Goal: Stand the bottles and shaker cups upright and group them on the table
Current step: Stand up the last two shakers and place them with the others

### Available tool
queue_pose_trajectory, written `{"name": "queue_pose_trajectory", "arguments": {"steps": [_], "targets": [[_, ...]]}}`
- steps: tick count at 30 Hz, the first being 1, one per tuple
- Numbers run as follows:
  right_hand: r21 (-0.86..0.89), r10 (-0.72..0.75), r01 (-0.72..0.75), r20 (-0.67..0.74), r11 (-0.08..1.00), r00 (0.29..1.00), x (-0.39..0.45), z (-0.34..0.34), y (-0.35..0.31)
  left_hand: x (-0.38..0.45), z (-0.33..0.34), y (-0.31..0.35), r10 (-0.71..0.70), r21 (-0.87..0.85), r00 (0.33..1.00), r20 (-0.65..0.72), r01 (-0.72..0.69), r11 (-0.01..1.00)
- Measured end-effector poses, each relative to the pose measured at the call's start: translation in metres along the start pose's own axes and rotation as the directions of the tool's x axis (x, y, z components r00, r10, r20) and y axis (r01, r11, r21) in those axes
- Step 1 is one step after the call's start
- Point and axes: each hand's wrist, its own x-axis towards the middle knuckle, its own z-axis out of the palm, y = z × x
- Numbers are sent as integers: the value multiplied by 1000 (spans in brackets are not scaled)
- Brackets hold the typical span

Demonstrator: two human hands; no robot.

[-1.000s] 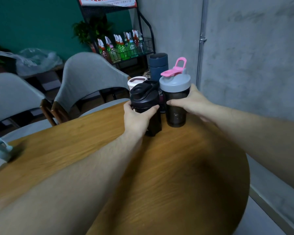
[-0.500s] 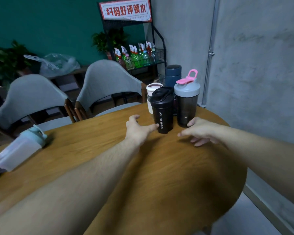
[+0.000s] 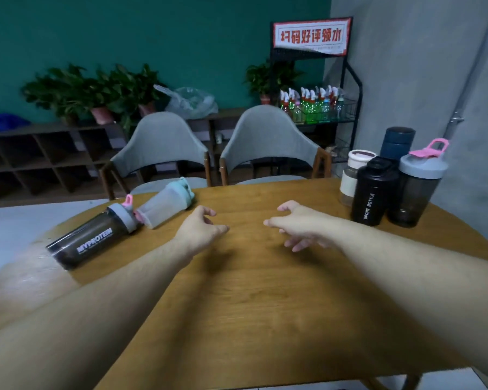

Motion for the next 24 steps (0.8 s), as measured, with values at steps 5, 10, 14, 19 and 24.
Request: {"name": "queue_pose_trajectory", "arguments": {"steps": [5, 10, 14, 19, 24], "targets": [[-34, -7, 9, 53, 999, 999, 22, 55, -61, 6, -78, -47, 43, 234, 986, -159, -5, 972], [21, 31, -32, 60, 999, 998, 53, 108, -113, 29, -140, -90, 92, 514, 949, -300, 80, 854], [139, 57, -64, 56, 988, 997, 85, 151, -147, 51, -174, -118, 29, 577, 946, -323, 172, 799], [163, 100, -97, -5, 982, 995, 129, 192, -181, 82, -197, -142, -137, 564, 959, -249, 259, 784], [112, 157, -146, -101, 983, 982, 166, 208, -203, 97, -211, -160, -178, 574, 973, -145, 229, 786]]}}
